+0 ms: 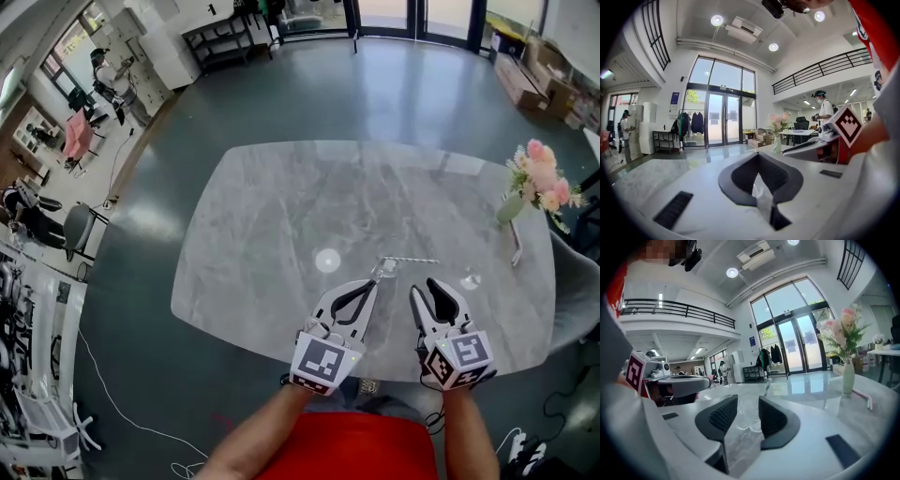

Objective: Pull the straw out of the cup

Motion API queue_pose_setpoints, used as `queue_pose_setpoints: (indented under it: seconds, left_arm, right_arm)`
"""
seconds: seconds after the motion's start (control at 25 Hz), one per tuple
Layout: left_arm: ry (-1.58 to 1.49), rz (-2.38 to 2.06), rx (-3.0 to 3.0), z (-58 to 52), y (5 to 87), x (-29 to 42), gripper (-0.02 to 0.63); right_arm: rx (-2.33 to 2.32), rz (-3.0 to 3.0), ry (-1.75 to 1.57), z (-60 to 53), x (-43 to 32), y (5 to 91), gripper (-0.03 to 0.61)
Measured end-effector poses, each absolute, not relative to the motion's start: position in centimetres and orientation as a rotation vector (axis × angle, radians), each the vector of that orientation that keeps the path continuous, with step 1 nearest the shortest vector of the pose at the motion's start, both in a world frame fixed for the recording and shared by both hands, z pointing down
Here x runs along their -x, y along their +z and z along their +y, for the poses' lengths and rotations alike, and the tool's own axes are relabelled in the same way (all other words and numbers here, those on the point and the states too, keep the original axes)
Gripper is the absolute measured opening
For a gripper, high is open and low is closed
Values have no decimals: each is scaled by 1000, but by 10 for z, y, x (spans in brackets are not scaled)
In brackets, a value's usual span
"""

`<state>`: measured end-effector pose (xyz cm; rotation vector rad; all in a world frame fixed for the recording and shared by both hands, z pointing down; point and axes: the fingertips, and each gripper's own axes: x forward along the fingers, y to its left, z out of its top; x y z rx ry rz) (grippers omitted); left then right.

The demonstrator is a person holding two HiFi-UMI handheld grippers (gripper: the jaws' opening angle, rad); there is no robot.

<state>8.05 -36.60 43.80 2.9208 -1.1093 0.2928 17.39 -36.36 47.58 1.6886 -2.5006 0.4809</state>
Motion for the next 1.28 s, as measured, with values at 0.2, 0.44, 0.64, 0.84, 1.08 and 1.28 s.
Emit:
queue_pose_setpoints:
  seconds: [0.2,0.44,0.64,0.84,1.08,1.28]
  left_arm:
    - [315,-1097,-2915,-373,442,-85,26]
    - [363,-1079,-2922,-377,445,-82,26]
    - [388,-1079,-2909,-378,452,-81,26]
    - [391,-1074,-2911,-378,451,-79,26]
    - [386,-1075,-2905,-379,450,-75,26]
    - [372,-1077,-2884,-379,451,-76,26]
  right_arm:
    - [-1699,-2493,569,-389,-178,496,193]
    - [-1716,-2513,609,-414,-176,504,194]
    - [-1691,-2537,560,-423,-175,504,156]
    - [-1684,-2516,515,-425,-171,504,79]
    - [-1684,-2507,466,-428,-168,499,15]
    - [-1679,-2524,427,-428,-168,489,17]
